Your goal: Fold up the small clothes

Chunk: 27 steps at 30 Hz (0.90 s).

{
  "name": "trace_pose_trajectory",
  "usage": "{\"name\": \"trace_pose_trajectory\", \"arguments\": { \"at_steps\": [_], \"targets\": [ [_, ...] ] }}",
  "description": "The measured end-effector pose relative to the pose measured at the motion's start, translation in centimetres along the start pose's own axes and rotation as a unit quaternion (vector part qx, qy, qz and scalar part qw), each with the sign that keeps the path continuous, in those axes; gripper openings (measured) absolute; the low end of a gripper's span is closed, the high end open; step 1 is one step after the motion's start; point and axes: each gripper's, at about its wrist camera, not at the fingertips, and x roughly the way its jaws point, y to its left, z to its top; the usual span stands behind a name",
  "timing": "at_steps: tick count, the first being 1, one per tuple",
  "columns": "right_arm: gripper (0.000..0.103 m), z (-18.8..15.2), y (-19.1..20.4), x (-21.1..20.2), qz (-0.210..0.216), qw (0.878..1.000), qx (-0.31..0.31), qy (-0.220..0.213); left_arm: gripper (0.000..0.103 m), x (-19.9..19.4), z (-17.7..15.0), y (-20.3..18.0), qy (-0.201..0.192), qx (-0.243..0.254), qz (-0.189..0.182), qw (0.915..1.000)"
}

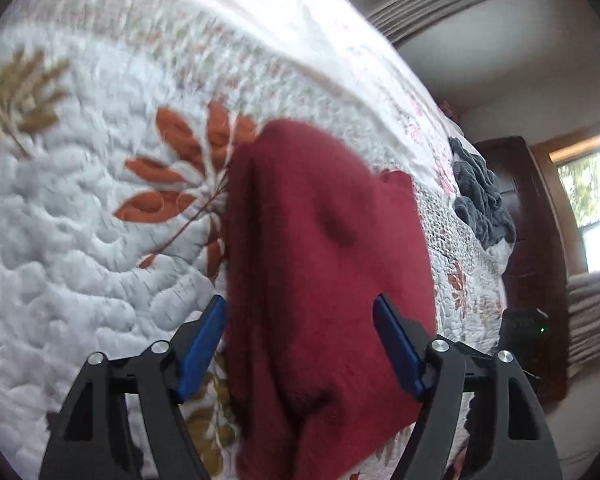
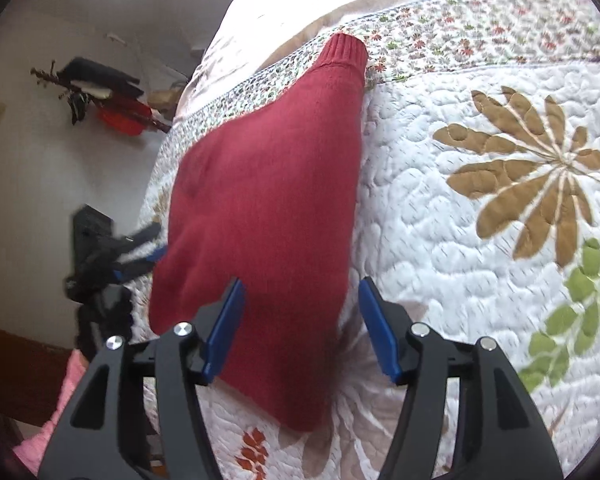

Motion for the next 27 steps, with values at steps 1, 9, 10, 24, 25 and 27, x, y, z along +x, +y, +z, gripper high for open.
{"name": "trace_pose_trajectory", "arguments": {
  "at_steps": [1,9,10,24,25,27],
  "targets": [
    [0.061,0.3,-0.2,0.3,0.01,1.0,0.005,0.004,0.075,0.6,0.2,0.5,0.005,-0.005,-0.008,1.0],
    [0.068,2.7,-1.7,4.0,0.057,0.998,0.014,0.036,0.075,4.3,1.5,0.9,0.035,0.013,-0.076,0.9964],
    [0.069,3.1,-1.9,4.8,0.065,0.997,0.019,0.04,0.075,4.8,1.8,0.6,0.043,0.023,-0.086,0.9951],
    [0.039,3.3,0.3,2.1,0.08,0.997,0.004,0.004,0.037,4.4,-0.8,-3.9,0.053,0.065,-0.108,0.9906],
    [0.039,2.8,0.8,0.7,0.081,0.997,-0.003,0.001,0.037,3.7,-1.6,-4.6,0.05,0.065,-0.117,0.9898],
    [0.039,1.8,1.0,-1.7,0.088,0.996,-0.008,-0.001,0.037,2.3,-3.2,-6.0,0.047,0.072,-0.129,0.988]
  ]
}}
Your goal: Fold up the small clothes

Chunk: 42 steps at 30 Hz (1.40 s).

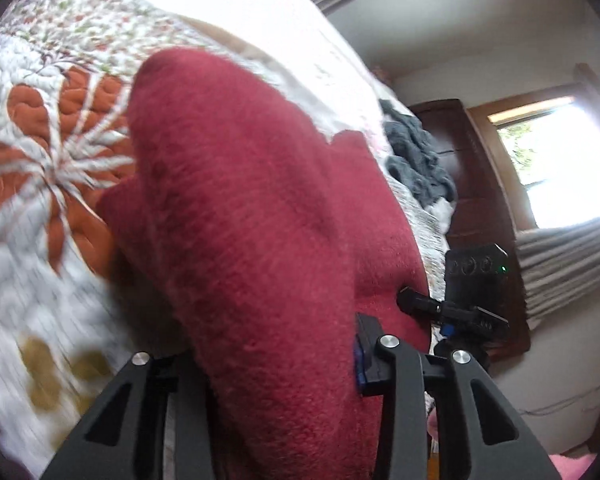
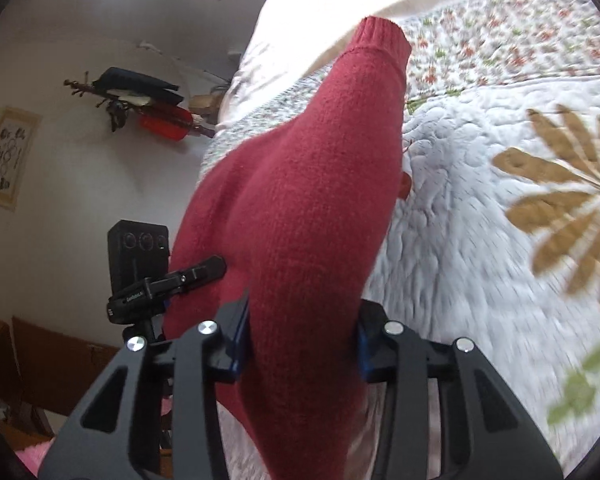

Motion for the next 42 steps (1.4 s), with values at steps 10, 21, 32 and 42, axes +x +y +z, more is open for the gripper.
{"name": "trace_pose_trajectory", "arguments": {
  "at_steps": [10,21,32,42],
  "targets": [
    [0.04,-10.3,-1.1,-11.6,-0.012,1.0,0.01,0.006,0.038,2.6,-10.8,-10.0,0.021,0.042,-0.024,0.9986],
    [0.041,-17.0,-9.1,-9.5,-0.057,0.997,0.056,0.009,0.041,8.1,-17.6,-6.7,0.046,0.023,0.024,0.9984],
    [0.065,-20.9,-9.1,-11.8,-0.094,0.995,0.042,0.005,0.053,6.8,-17.9,-6.4,0.051,0.015,0.058,0.9969],
    [0.058,-27.3,-8.7,-13.2,-0.088,0.994,0.059,0.032,0.057,0.2,-23.6,-10.7,0.001,0.071,0.091,0.9933]
  ]
}}
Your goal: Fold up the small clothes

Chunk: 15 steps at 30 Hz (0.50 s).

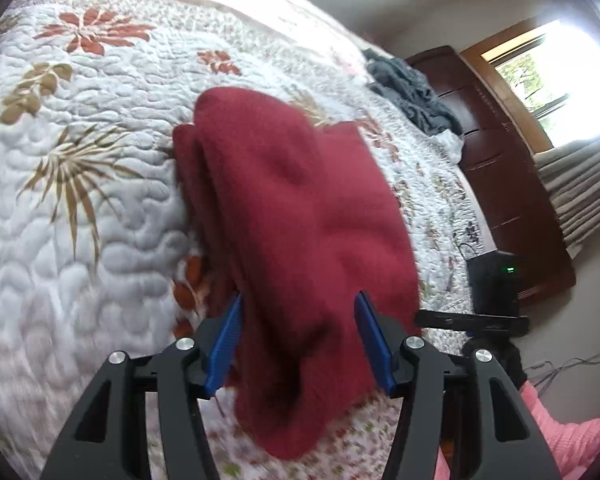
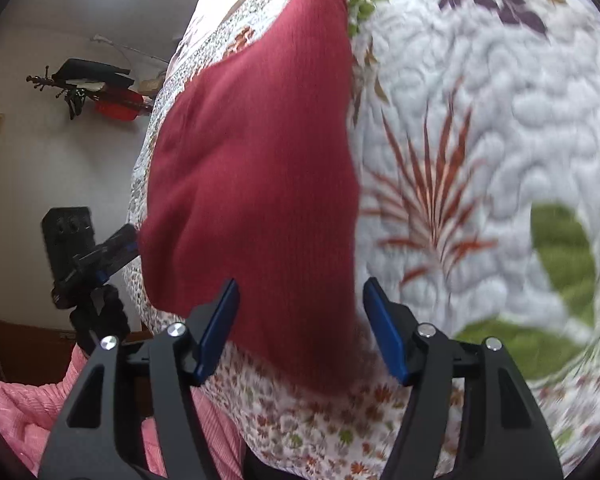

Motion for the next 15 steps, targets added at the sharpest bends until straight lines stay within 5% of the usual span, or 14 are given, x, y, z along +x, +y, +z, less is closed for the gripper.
{"name": "trace_pose_trajectory", "arguments": {
  "at_steps": [6,10,15],
  "targets": [
    [0.025,-0.5,-0.3,0.2,0.0,1.0,0.013,0.005,0.058,0.5,-2.3,-2.2,0.001,0.035,0.038,0.9987],
    [0.021,-1.1,0.1,-0.5,0.002,1.0,0.013,0.0,0.057,1.7,-3.3,-0.8,0.026,0.028,0.074,0.9966],
    [0.021,-2.4,-1.9,0.6,-0.004,1.0,0.029,0.007,0.059,3.4,-4.1,1.7,0.043,-0.009,0.074,0.9963]
  ]
}}
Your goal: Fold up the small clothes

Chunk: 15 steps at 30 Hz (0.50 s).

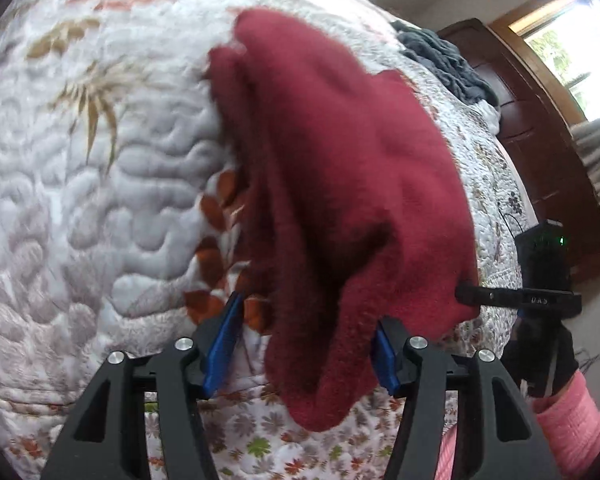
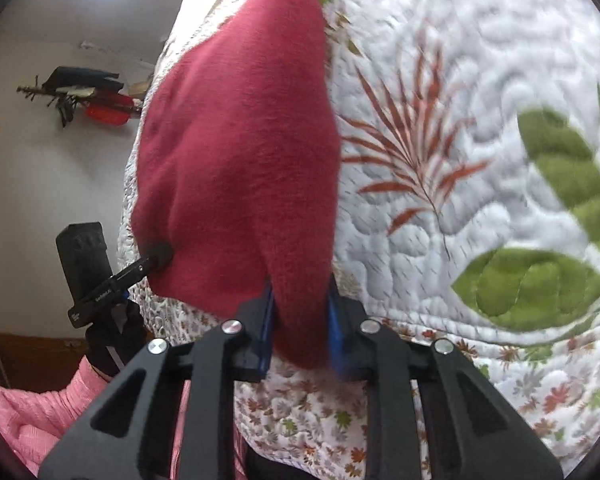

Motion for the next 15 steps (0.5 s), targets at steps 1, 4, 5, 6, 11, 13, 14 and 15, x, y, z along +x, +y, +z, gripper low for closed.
{"name": "trace_pose_trajectory", "arguments": {
  "at_steps": [1,4,5,6,11,13,14,15],
  "targets": [
    [0.021,-0.2,-0.3,0.2,-0.003,1.0,0.0,-0.001,0.06,0.2,-0.2,0.4,0.001,-0.008,-0.007,0.9999],
    [0.021,-0.4,-1.4,0.3,-0.004,1.0,0.005,-0.003,0.06,0.4,-0.3,0.8,0.0,-0.01,-0.014,0.9998],
    [0.022,-0.4,-1.5,0.2,-0.008,1.0,0.006,-0.003,0.06,0.4,-0.2,0.8,0.001,-0.01,-0.014,0.9999],
    [0.023,-0.4,-1.3,0.0,-0.014,1.0,0.001,-0.004,0.06,0.4,-0.2,0.7,0.002,-0.009,-0.012,0.9999],
    [0.055,-0.2,2.0,-0.8,-0.074,0.997,-0.014,-0.022,0.06,-0.5,0.3,-1.3,0.001,0.004,0.016,0.9999],
    [0.077,-0.6,2.8,-1.5,-0.125,0.991,-0.014,-0.036,0.061,-1.4,0.2,-2.3,-0.013,0.017,0.038,0.999],
    [0.081,-1.0,3.3,-1.9,-0.15,0.987,-0.016,-0.045,0.063,-1.9,0.0,-2.7,-0.018,0.019,0.048,0.9985],
    [0.082,-1.2,3.6,-2.1,-0.161,0.986,-0.018,-0.048,0.067,-2.3,-0.1,-3.0,-0.022,0.019,0.057,0.998]
  ]
}}
